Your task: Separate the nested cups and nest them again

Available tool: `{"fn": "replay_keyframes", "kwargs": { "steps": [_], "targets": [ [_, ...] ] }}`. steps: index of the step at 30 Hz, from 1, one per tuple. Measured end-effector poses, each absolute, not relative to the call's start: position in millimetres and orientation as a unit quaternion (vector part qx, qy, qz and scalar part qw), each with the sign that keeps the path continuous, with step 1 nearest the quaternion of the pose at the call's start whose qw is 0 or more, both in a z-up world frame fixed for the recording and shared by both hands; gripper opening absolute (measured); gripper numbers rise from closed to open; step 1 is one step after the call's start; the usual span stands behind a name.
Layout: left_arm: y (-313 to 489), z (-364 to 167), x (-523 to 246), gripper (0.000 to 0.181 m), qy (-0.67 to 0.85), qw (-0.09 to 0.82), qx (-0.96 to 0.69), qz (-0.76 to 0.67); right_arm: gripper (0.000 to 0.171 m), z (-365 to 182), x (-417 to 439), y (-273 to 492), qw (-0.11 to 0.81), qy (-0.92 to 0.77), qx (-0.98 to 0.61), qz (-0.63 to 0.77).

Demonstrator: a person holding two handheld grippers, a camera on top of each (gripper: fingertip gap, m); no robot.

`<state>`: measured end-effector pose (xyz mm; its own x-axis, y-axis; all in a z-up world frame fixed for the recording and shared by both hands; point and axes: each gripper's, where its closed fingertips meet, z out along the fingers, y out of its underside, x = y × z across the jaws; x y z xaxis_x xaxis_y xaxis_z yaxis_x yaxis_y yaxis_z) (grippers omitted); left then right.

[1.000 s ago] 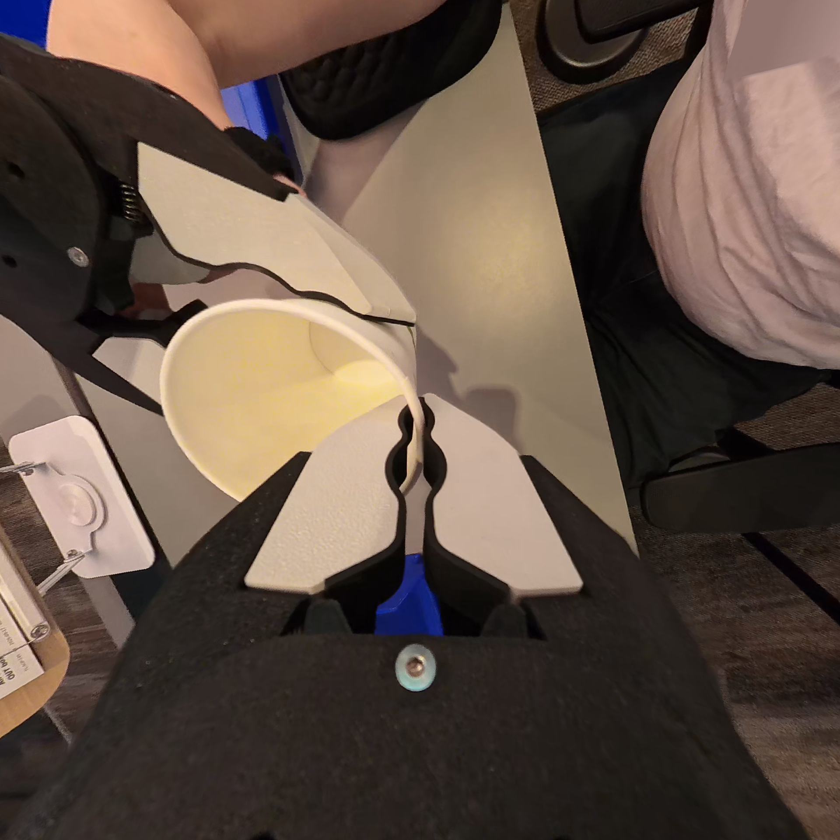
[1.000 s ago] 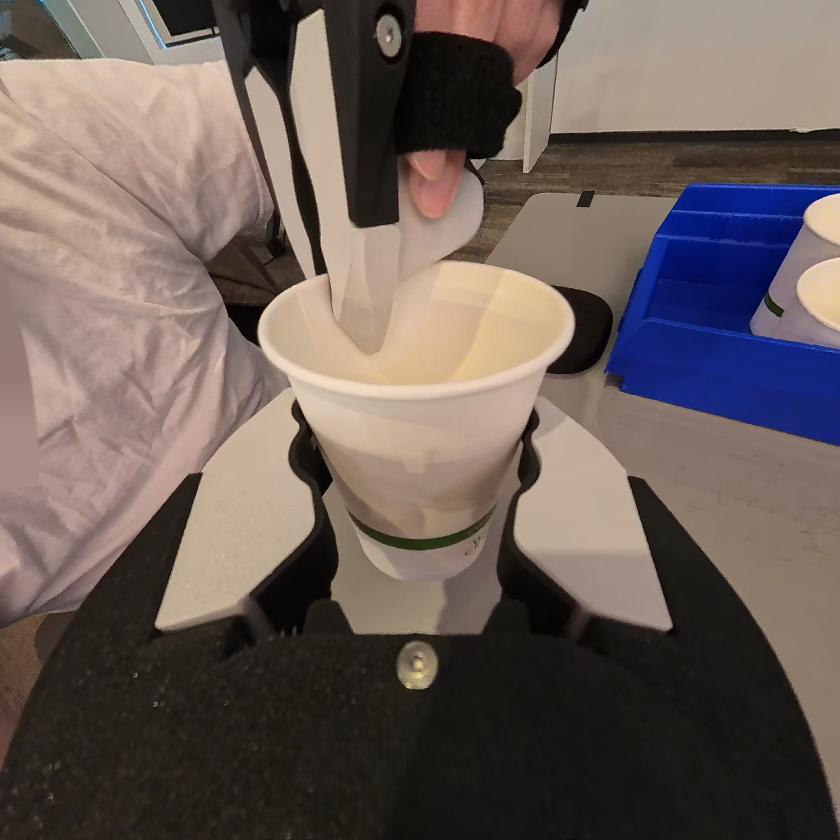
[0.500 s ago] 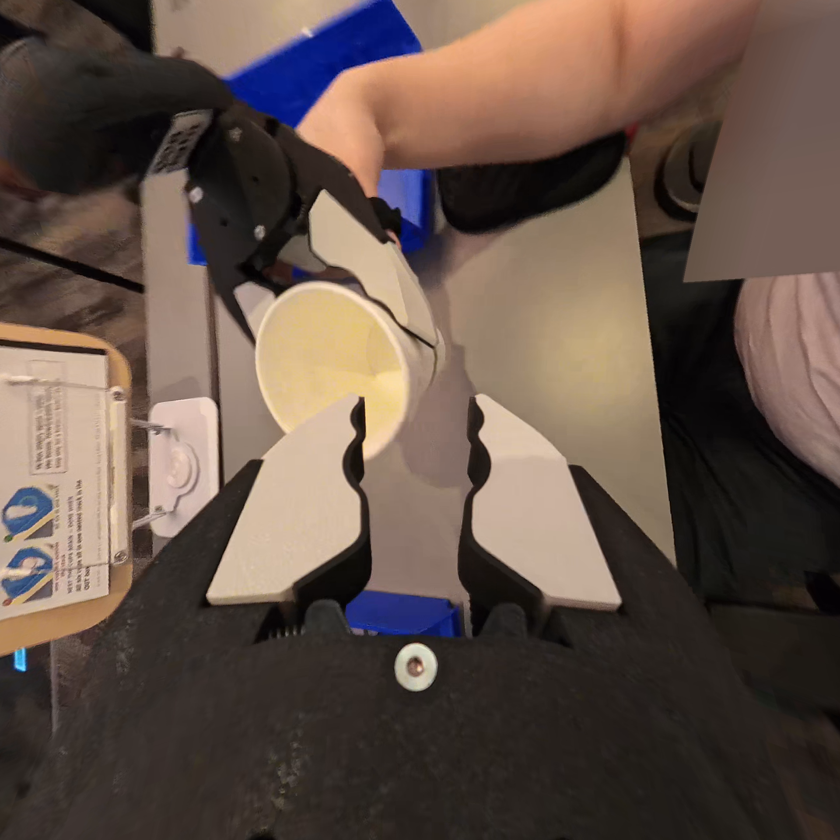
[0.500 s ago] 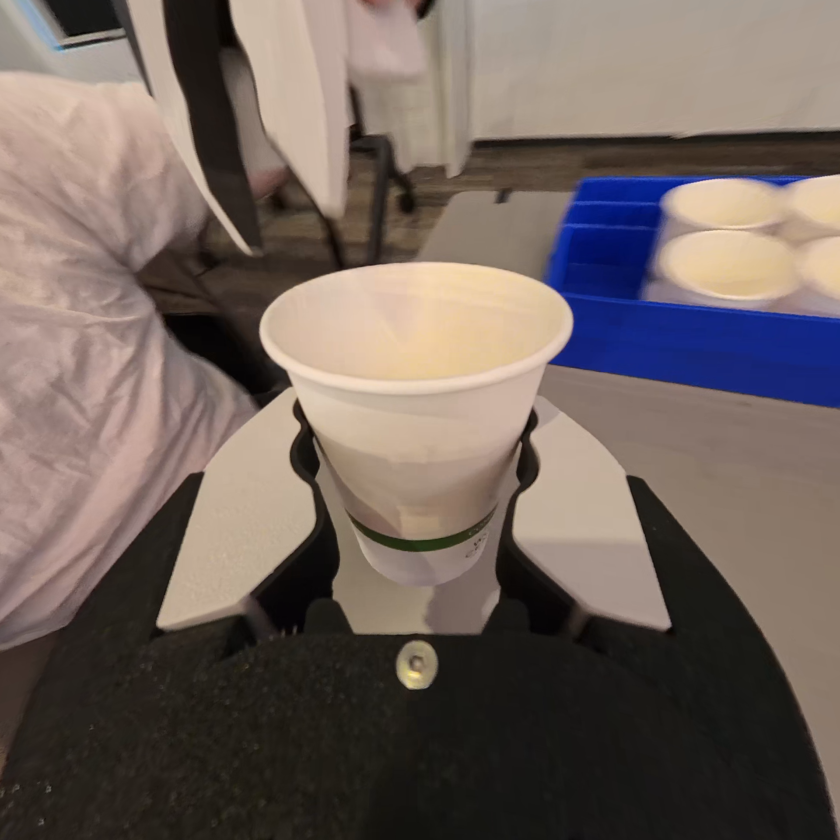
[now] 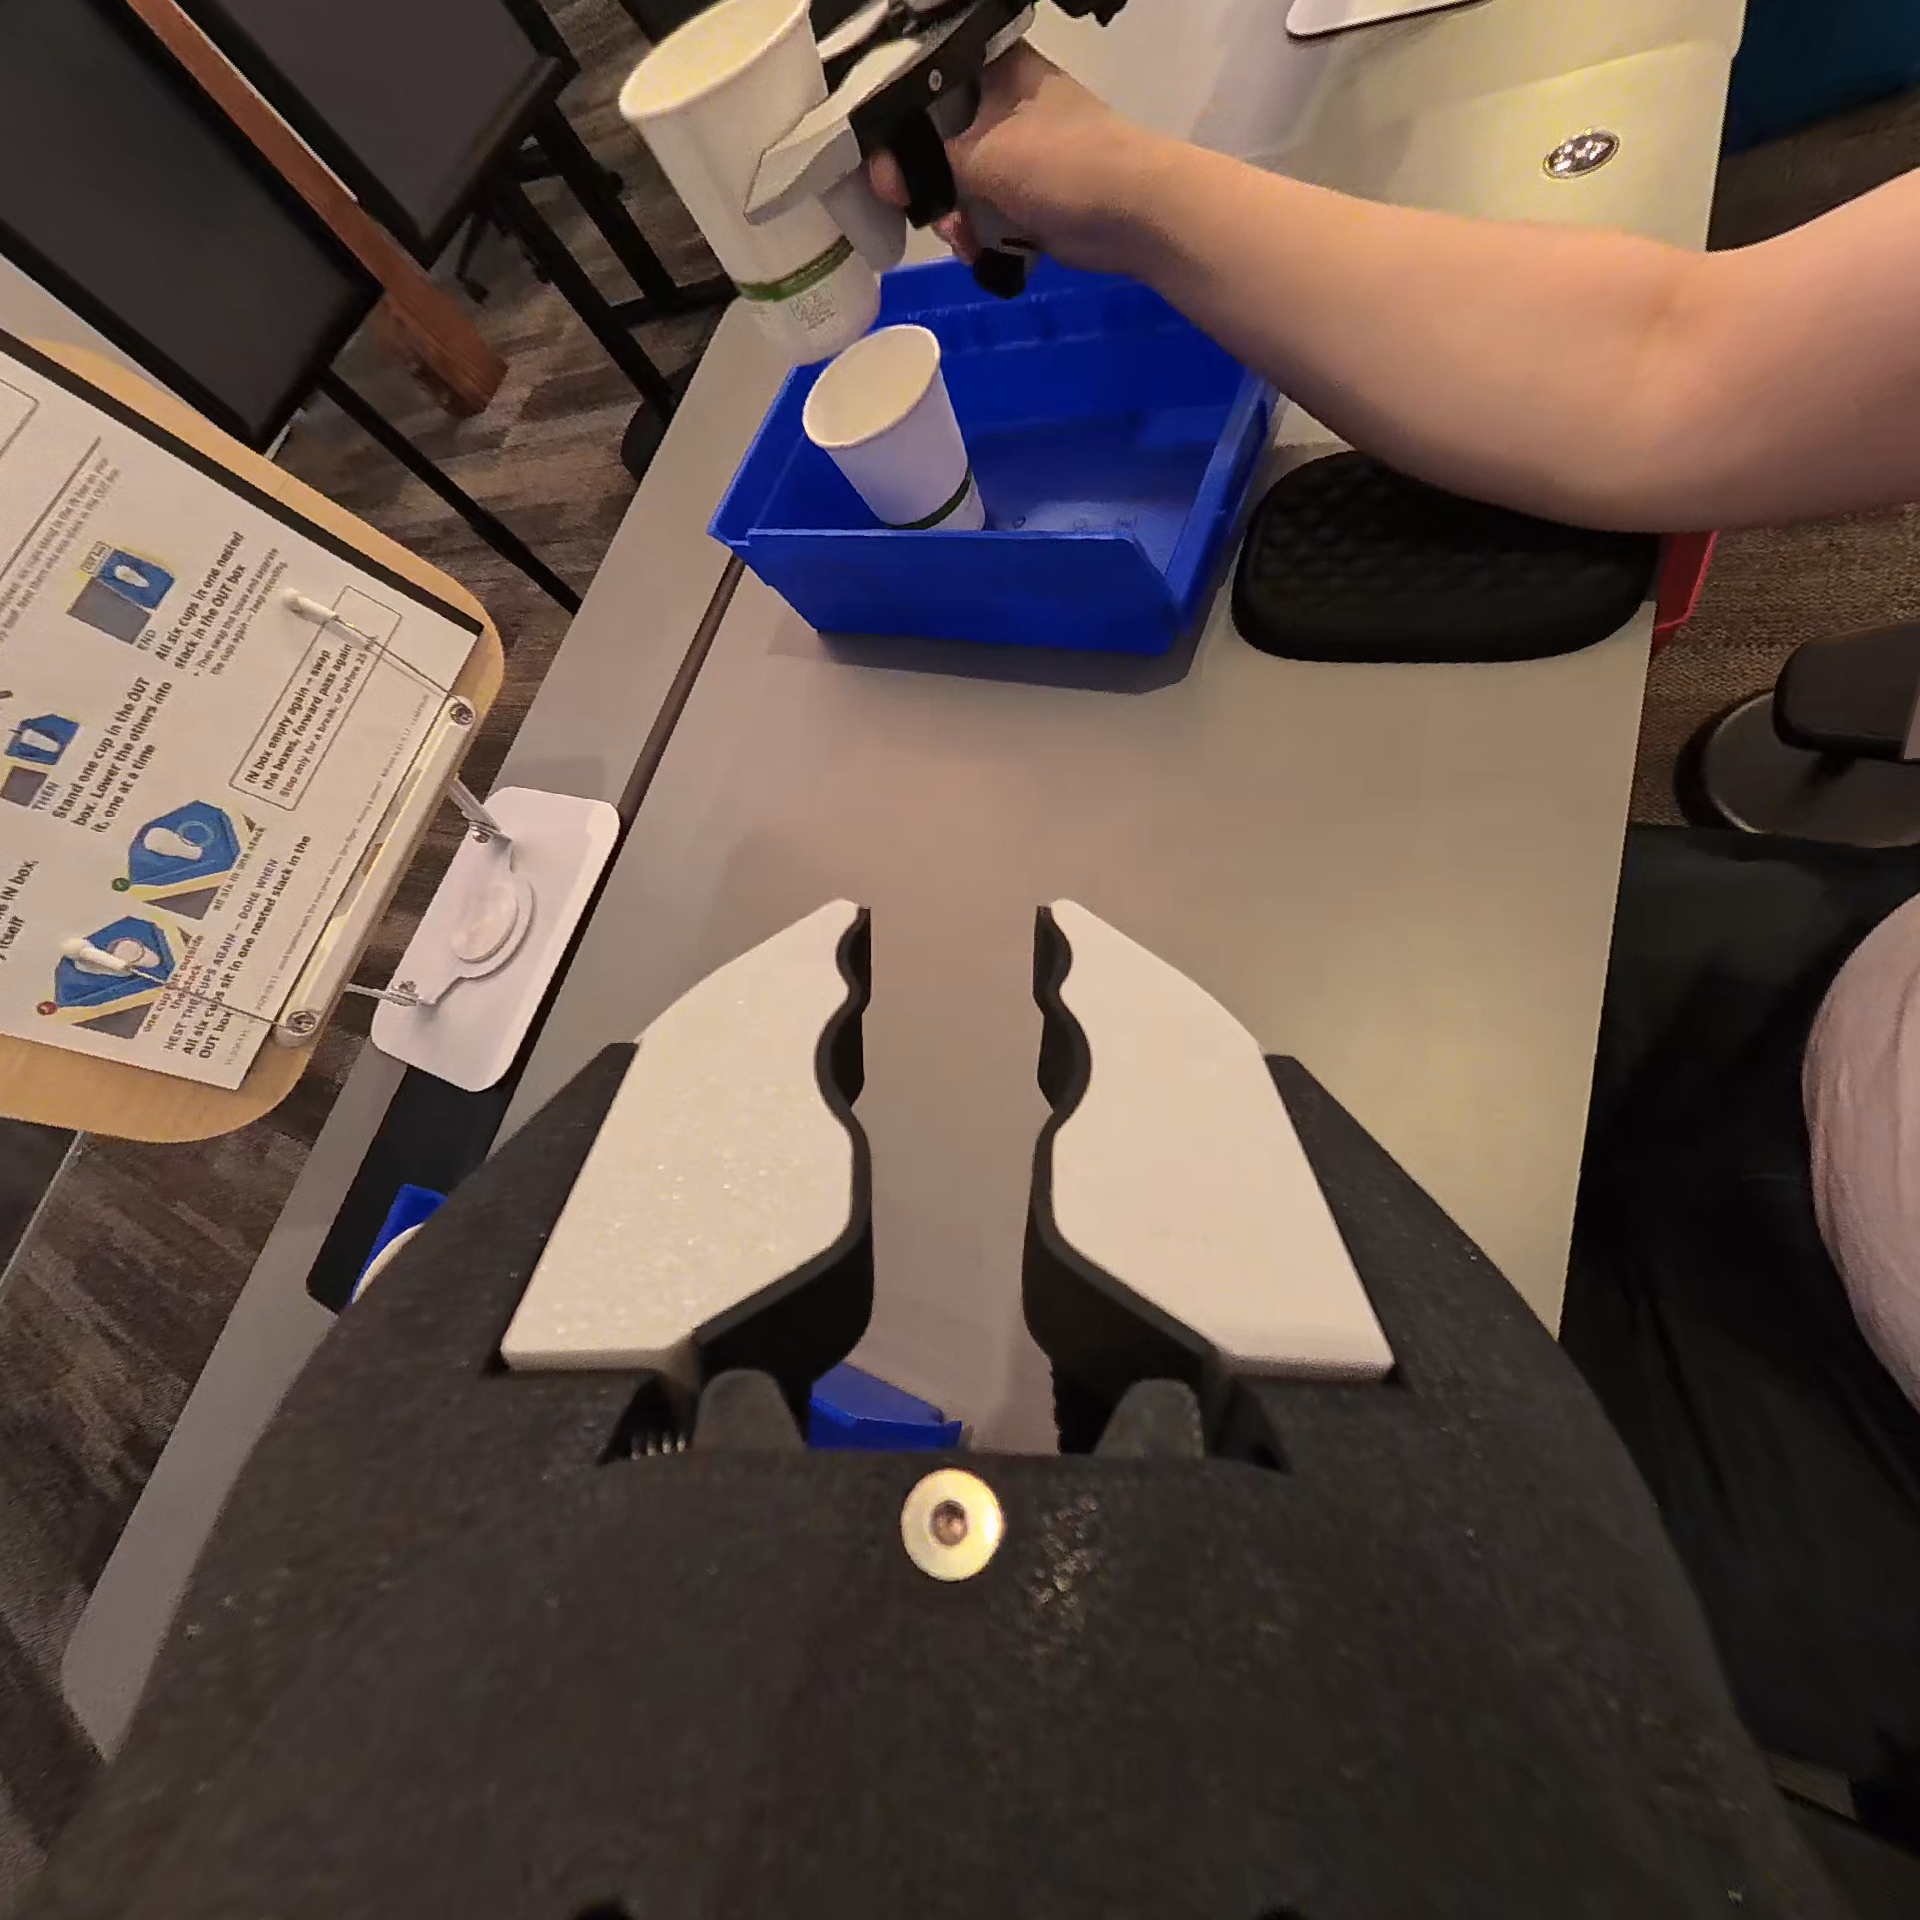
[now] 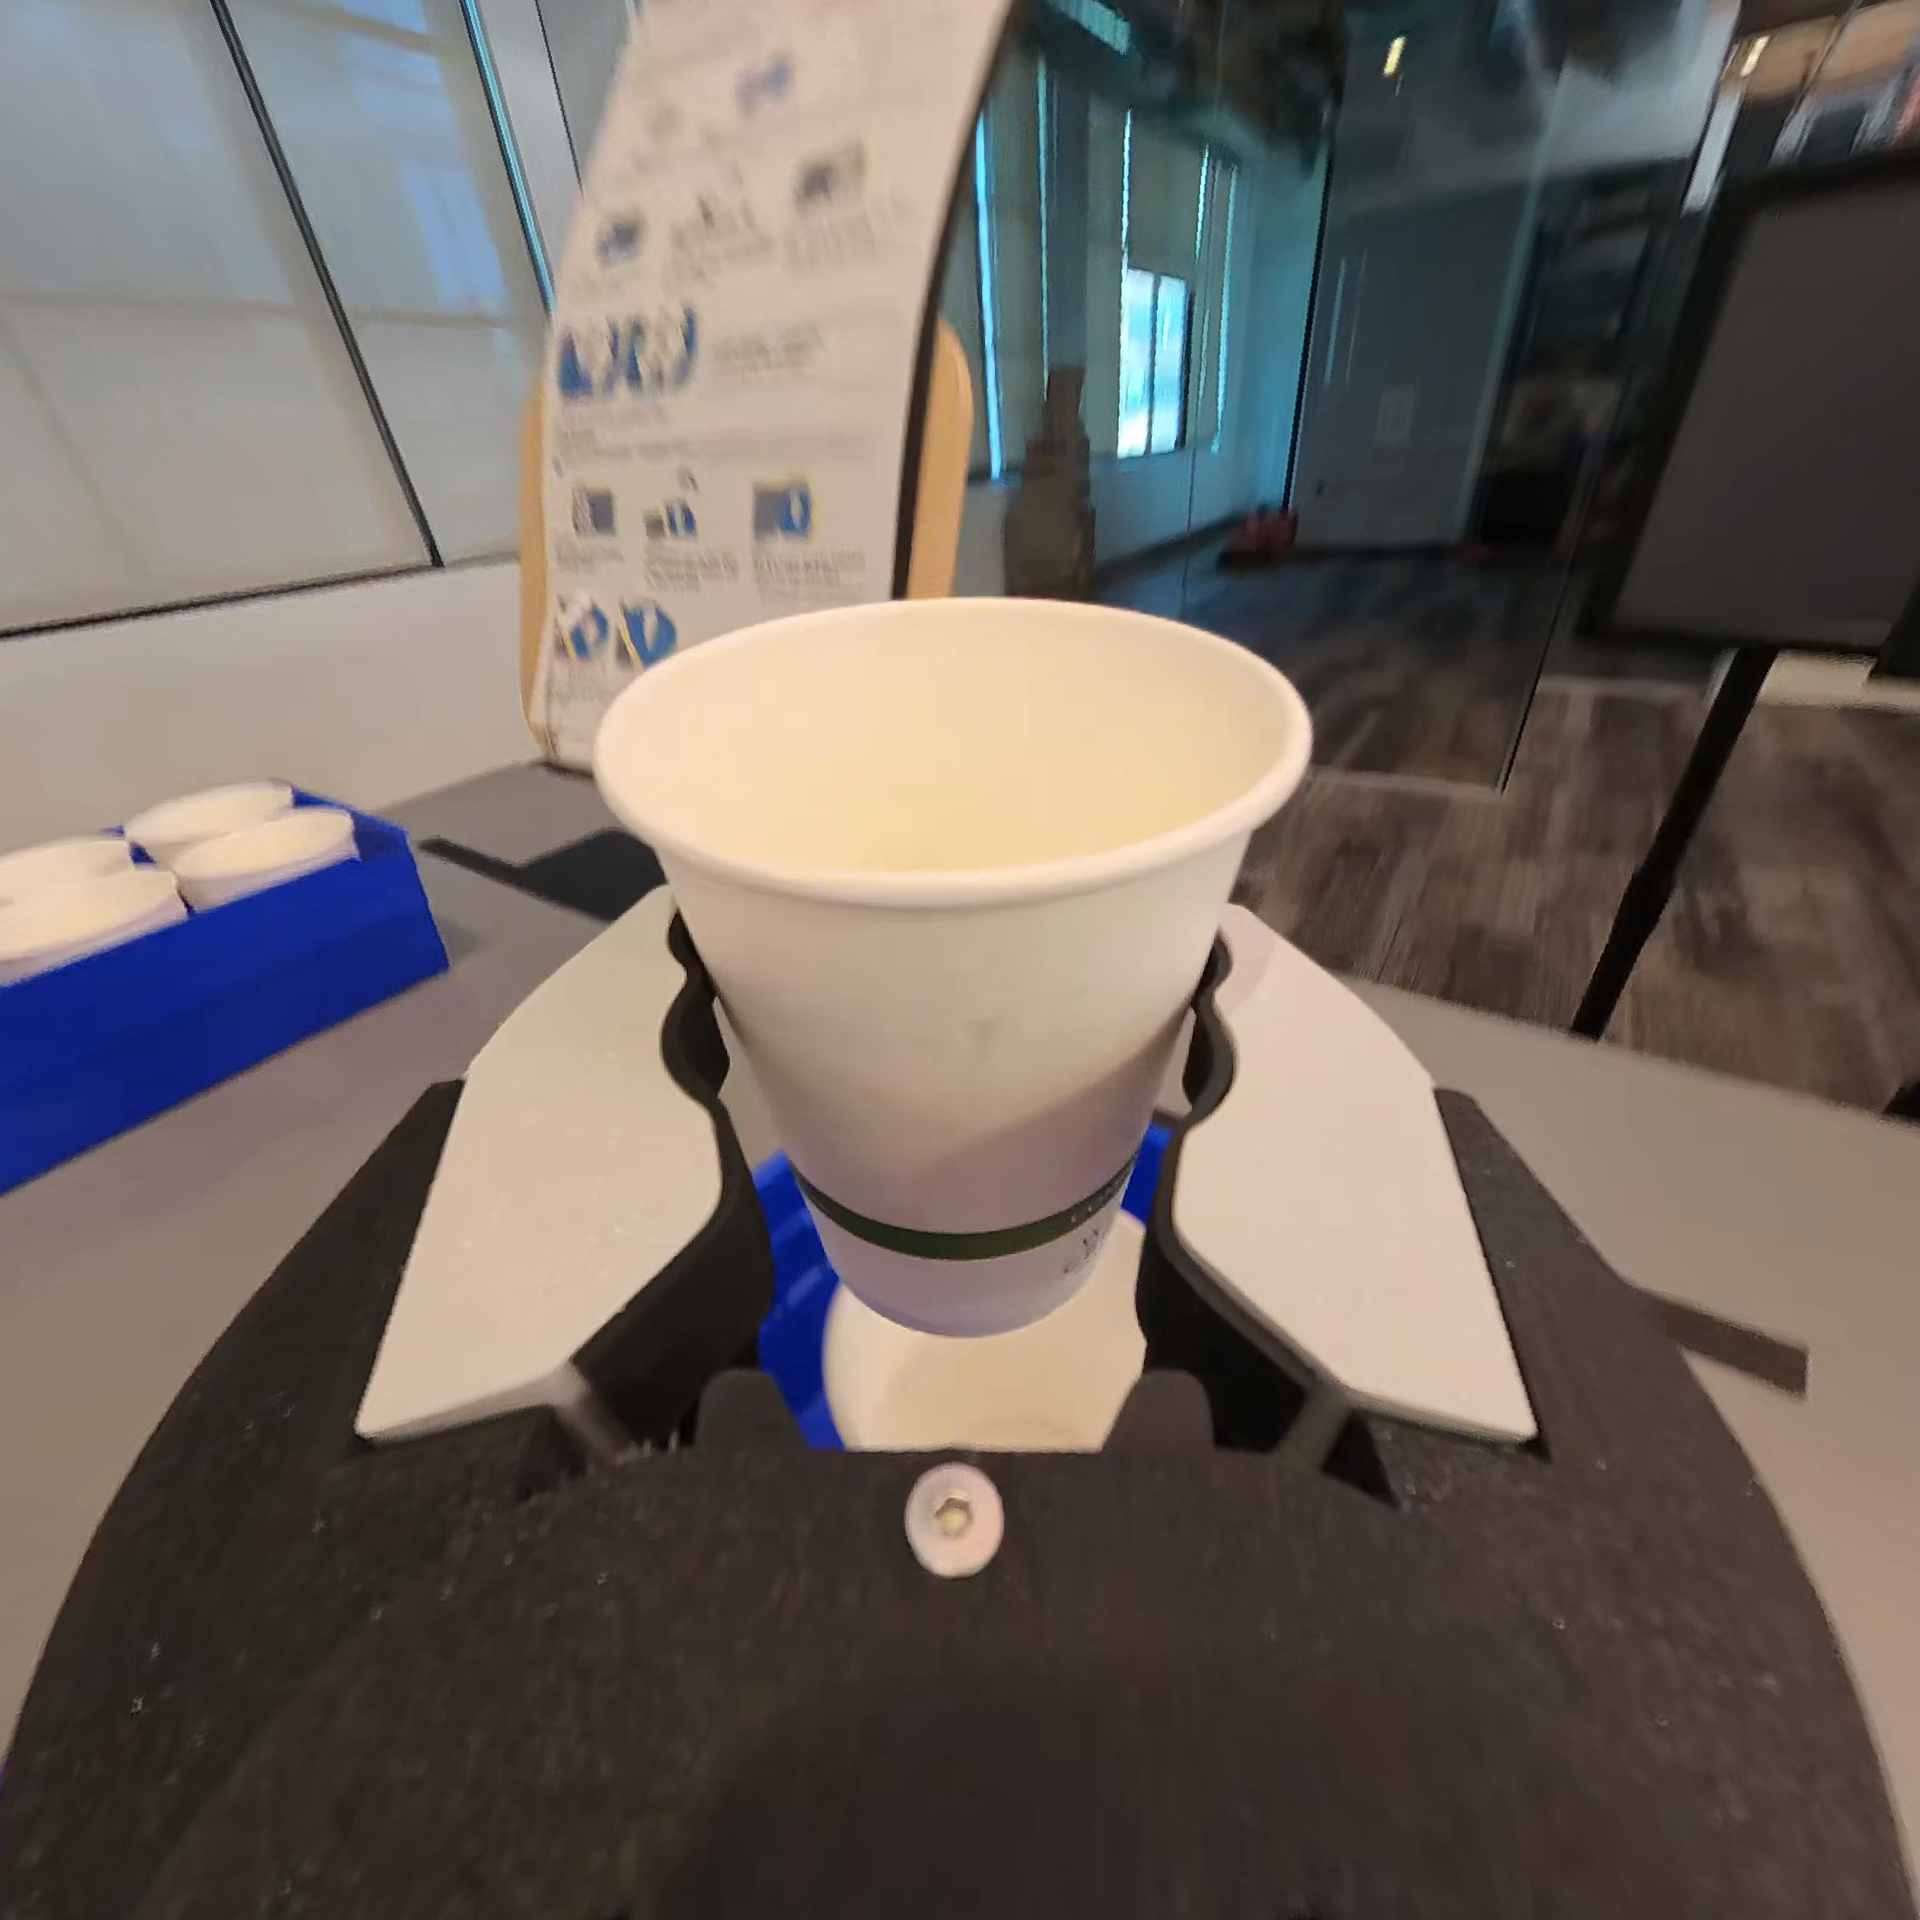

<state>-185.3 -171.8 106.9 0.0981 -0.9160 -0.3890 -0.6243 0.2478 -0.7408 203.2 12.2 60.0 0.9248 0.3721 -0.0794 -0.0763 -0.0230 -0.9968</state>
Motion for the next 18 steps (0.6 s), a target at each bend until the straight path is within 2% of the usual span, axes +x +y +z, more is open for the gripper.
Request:
{"fn": "replay_keyframes", "kwargs": {
  "steps": [10,18],
  "targets": [
    [-179,100,-175,0.030,0.671,0.429,-0.584,-0.155,0.088,7,203,27,0.626,-0.130,-0.756,0.140],
    [-180,101,-173,0.030,0.676,0.426,-0.583,-0.147,0.089,-23,204,22,0.535,-0.172,-0.823,0.087]
  ]
}}
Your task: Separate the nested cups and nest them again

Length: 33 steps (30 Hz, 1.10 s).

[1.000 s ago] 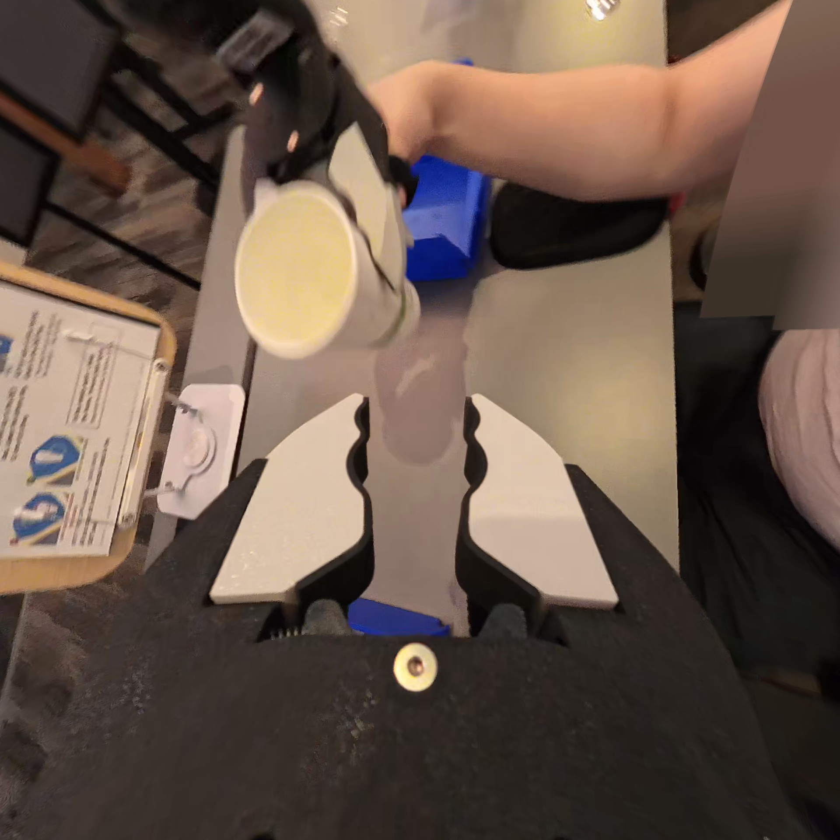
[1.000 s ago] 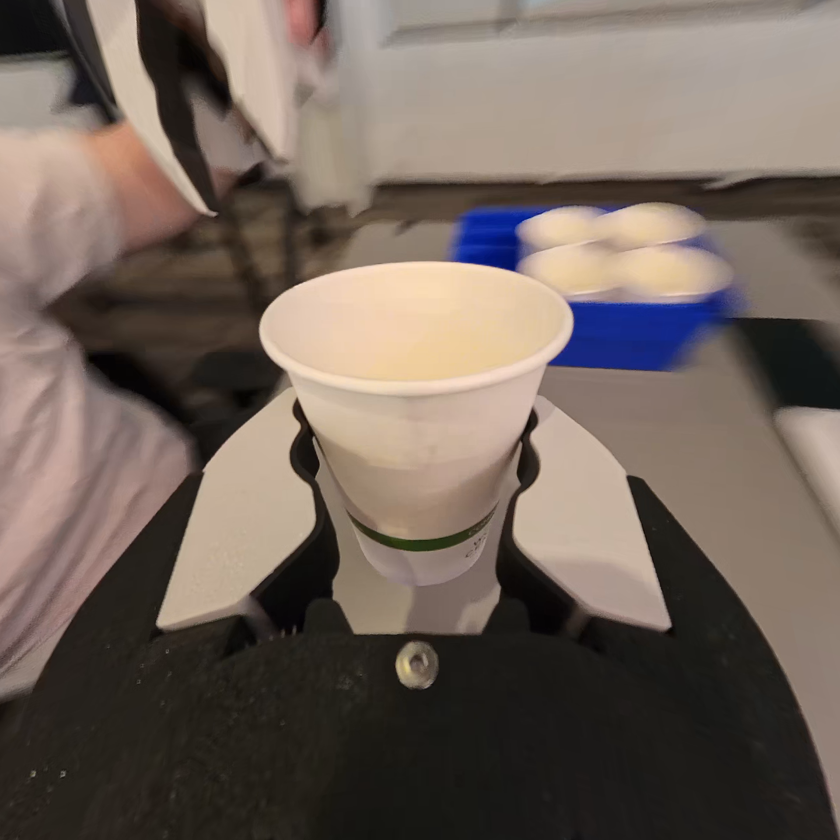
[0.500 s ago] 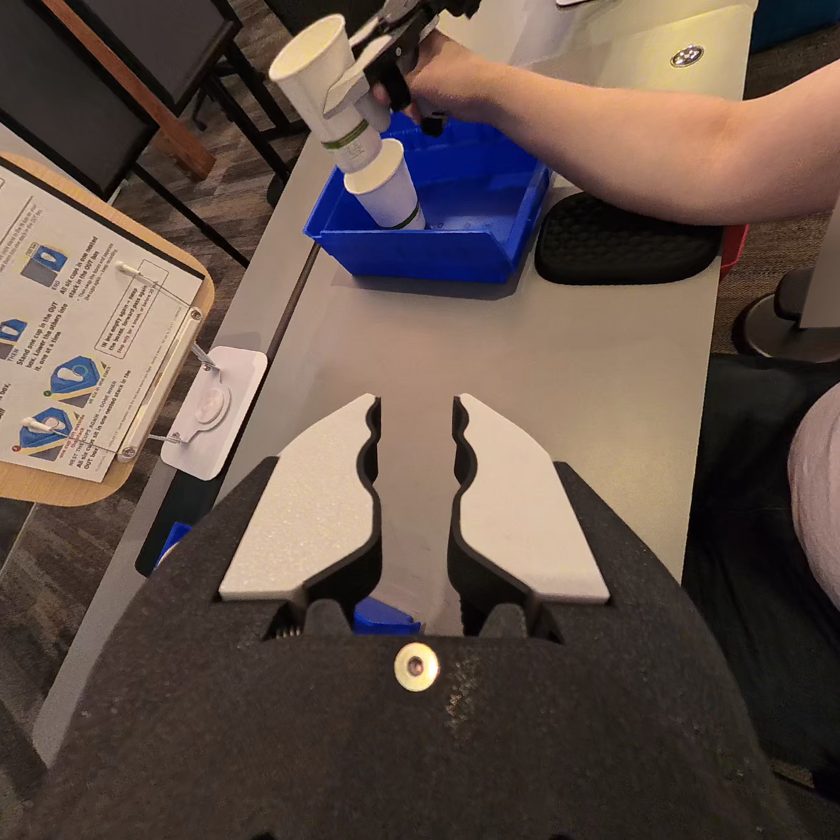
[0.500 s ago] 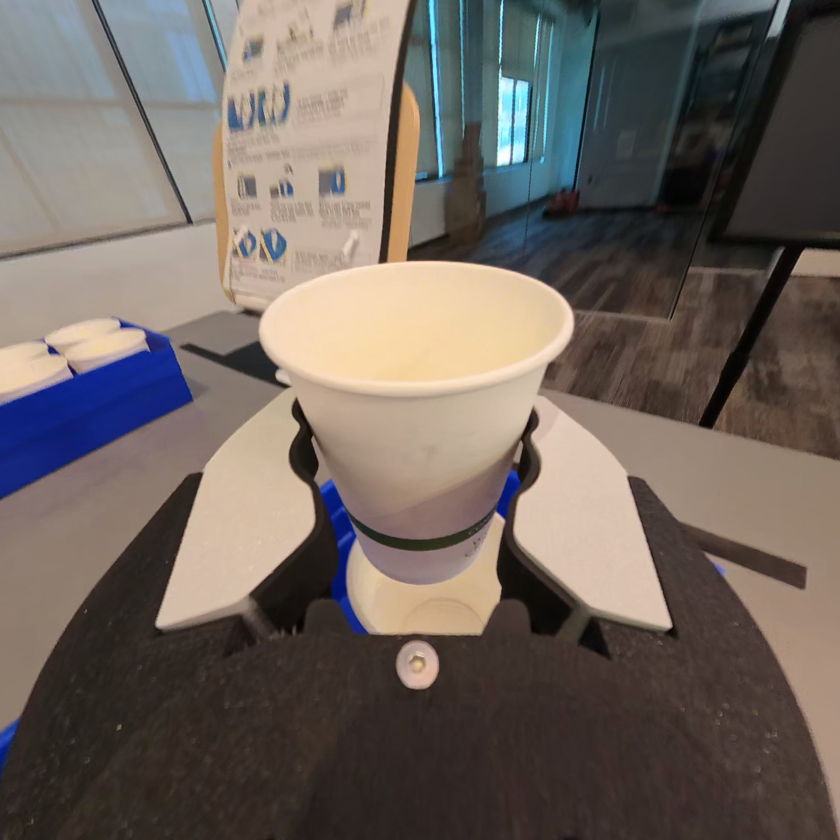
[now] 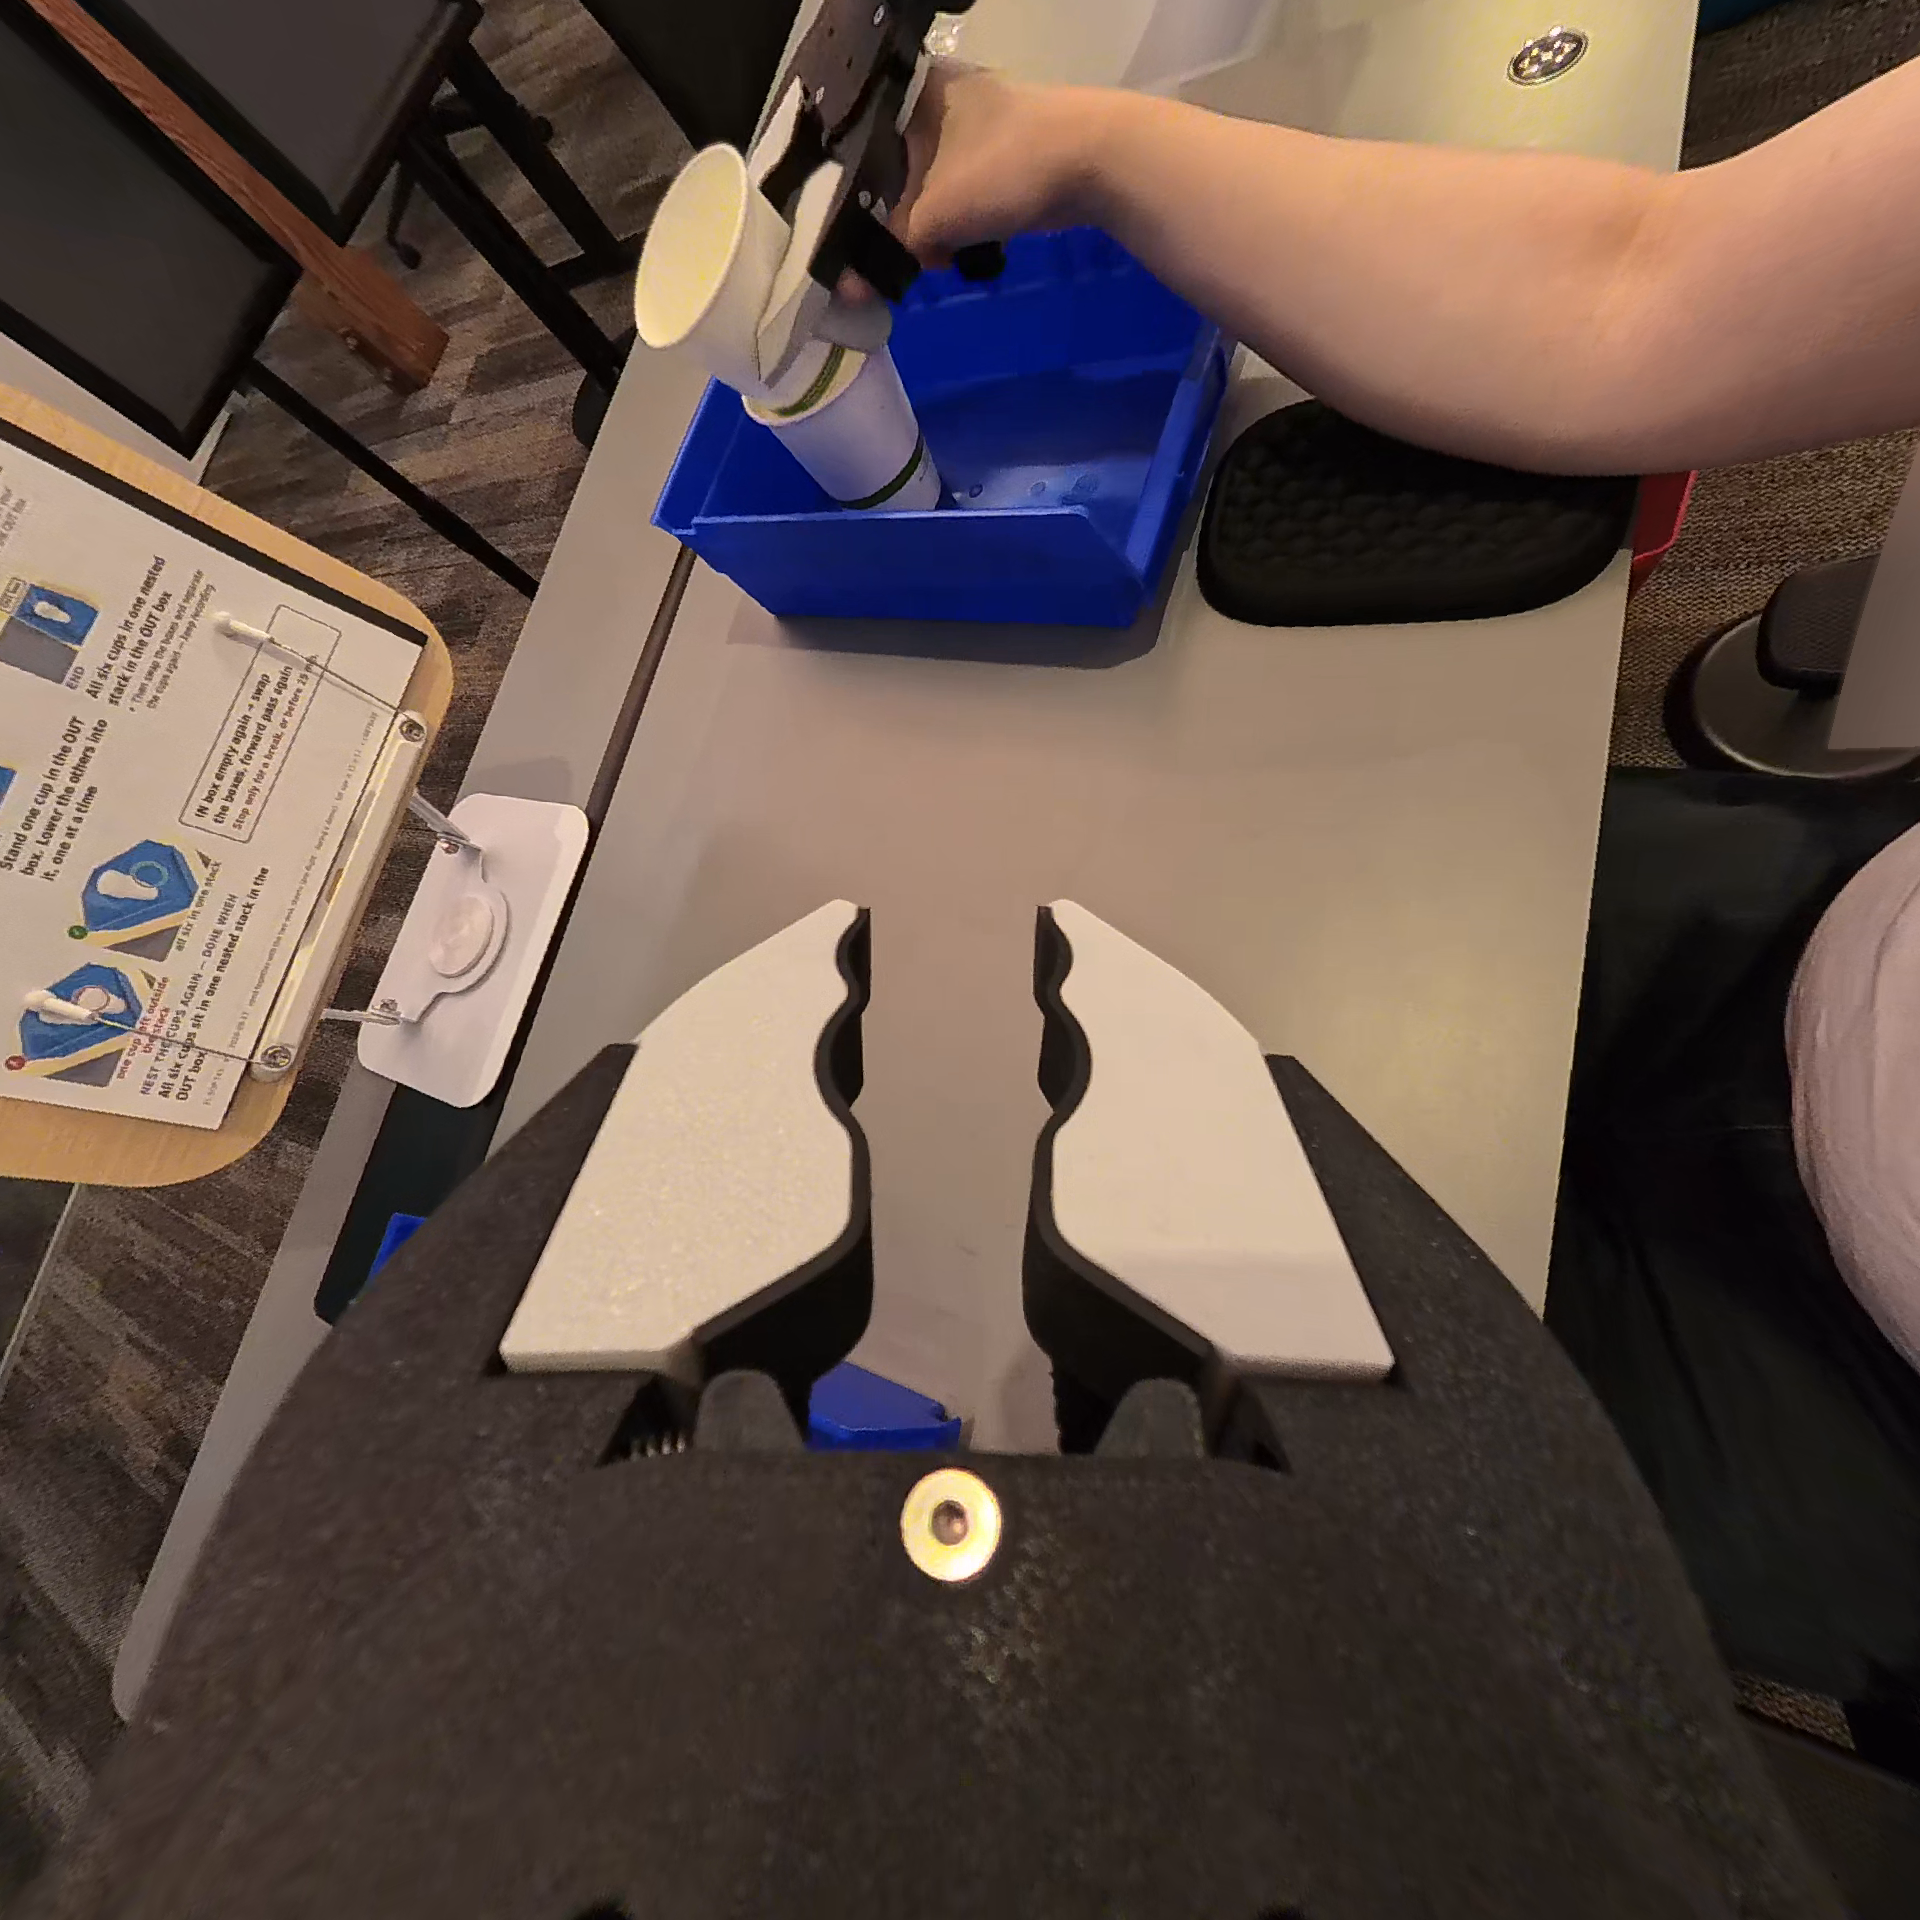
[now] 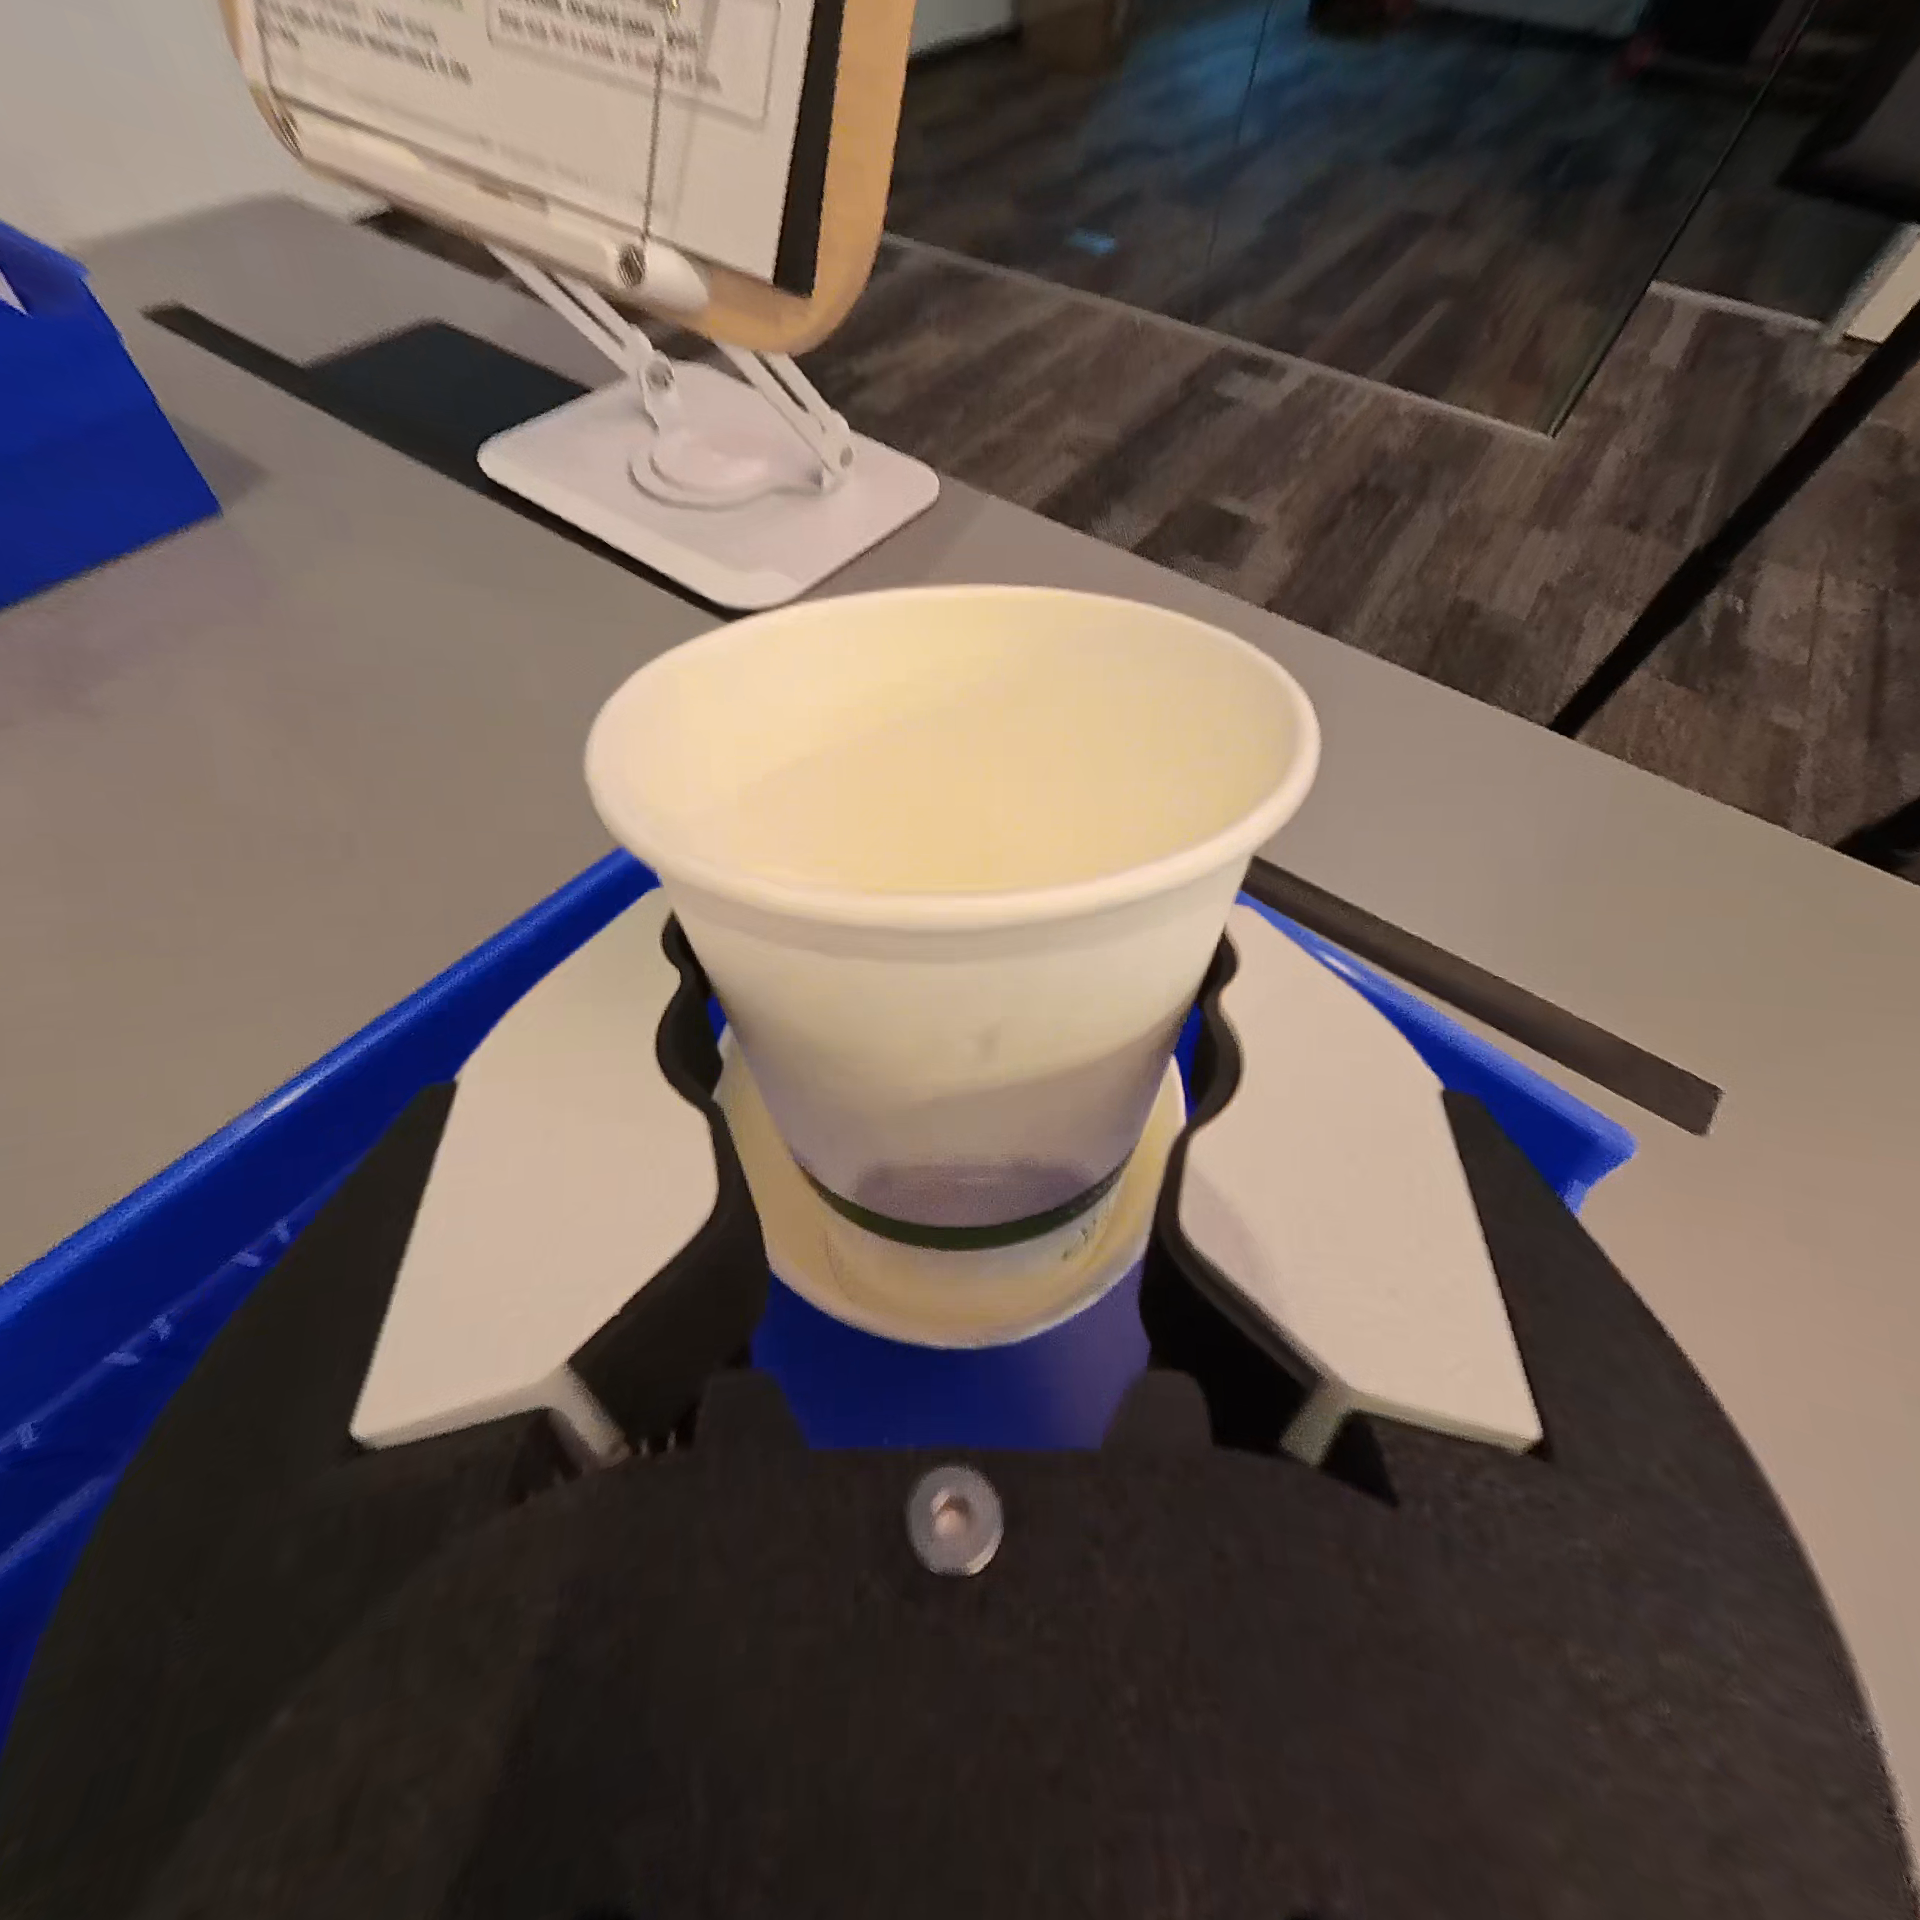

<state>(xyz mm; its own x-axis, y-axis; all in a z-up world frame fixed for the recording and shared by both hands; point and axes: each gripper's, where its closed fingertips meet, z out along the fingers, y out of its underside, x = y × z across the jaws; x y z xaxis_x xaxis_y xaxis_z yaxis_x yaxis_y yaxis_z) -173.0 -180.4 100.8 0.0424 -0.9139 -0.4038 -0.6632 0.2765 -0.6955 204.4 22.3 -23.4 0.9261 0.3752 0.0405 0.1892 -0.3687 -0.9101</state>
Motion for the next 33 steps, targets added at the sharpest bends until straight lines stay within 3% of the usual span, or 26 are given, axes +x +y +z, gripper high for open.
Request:
{"fn": "replay_keyframes", "kwargs": {
  "steps": [11,16,23,33],
  "targets": [
    [-182,100,-173,0.030,0.679,0.421,-0.584,-0.141,0.092,-38,204,17,0.476,-0.176,-0.859,0.067],
    [-178,99,-176,0.031,0.681,0.421,-0.586,-0.129,0.106,-45,212,5,0.432,-0.179,-0.883,0.044],
    [-127,107,-213,0.033,0.631,0.447,-0.630,-0.069,0.110,-13,210,-9,0.465,-0.185,-0.864,0.050],
    [-11,-5,-325,0.037,0.615,0.283,-0.728,0.110,0.108,54,187,-29,0.549,-0.214,-0.807,0.042]
  ]
}}
